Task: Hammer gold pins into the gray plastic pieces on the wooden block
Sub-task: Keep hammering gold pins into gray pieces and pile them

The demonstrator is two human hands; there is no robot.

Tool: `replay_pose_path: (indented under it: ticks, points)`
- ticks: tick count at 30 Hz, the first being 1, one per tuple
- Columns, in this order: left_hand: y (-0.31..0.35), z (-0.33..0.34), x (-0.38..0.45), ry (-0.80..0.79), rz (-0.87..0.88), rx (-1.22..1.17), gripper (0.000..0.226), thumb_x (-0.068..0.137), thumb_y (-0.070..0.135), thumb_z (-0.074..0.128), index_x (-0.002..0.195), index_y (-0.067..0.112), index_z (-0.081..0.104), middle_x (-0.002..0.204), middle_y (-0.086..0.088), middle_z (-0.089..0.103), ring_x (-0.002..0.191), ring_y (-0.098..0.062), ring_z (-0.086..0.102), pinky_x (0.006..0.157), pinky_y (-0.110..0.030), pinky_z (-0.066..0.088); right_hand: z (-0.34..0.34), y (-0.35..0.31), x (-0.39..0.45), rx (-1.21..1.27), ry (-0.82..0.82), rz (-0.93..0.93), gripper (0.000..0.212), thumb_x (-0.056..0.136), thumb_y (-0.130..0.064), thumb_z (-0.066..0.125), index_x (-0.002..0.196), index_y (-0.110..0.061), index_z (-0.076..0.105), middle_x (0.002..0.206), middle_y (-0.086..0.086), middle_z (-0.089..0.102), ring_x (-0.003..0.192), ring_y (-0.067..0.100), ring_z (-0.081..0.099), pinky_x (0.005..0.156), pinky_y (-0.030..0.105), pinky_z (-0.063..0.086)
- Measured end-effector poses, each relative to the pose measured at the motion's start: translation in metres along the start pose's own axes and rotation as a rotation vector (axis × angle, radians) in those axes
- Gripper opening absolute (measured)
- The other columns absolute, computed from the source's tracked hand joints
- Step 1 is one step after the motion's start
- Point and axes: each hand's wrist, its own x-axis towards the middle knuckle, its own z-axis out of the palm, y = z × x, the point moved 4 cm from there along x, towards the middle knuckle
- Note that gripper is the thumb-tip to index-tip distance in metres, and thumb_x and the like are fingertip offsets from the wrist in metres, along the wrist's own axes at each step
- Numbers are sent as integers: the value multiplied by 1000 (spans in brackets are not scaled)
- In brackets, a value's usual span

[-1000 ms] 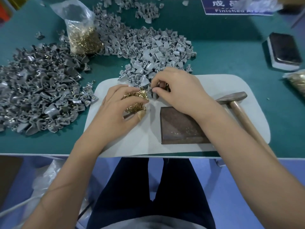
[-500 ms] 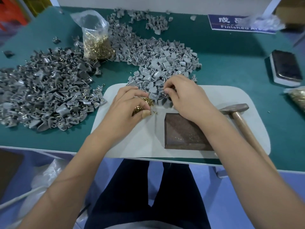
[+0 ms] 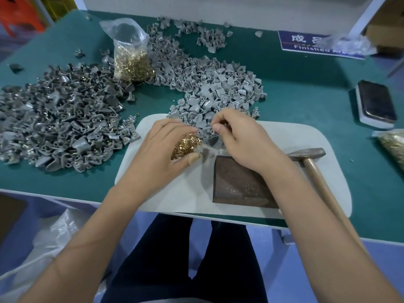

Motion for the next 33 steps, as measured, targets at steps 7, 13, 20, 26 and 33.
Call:
replay_pose_path:
  ticks: [7,13,20,26,33]
  points:
    - [1,-6,-3,110,-119,-118,54,89,47,70,135,24,52,113,8,63,103,-8,56,90,-25,44,13,-30,13,361,-113,46,17,104,-25,54,90,-28,63,70,-19,61,60,0,52,62,24,44]
    - [-6,-9,-6,231,-96,-176,30,93,14,71,123,15,63,115,5,63,106,-4,55,92,-5,36,37,-45,24,667,-345,283,20,106,-14,51,98,-20,69,75,-4,70,64,10,57,53,25,47]
    - [-18,-14,-7,308,-187,-232,19,102,11,56,111,16,72,84,25,60,81,9,59,73,-7,40,14,-26,24,23,-162,63,14,99,-23,62,99,-33,72,92,-16,70,82,5,65,77,33,55]
    - [-15,-15,-4,287,-156,-190,21,104,14,41,110,20,61,97,28,43,87,3,47,73,-14,35,20,-9,10,31,-183,163,9,81,-35,83,80,-30,76,75,-15,70,70,-4,62,62,18,45]
    - [-13,-8,-7,201,-110,-214,43,86,-12,34,115,13,54,111,1,33,109,1,37,94,-11,30,22,-4,7,65,-161,265,19,76,-43,87,71,-28,76,48,-20,57,44,-4,48,39,11,29]
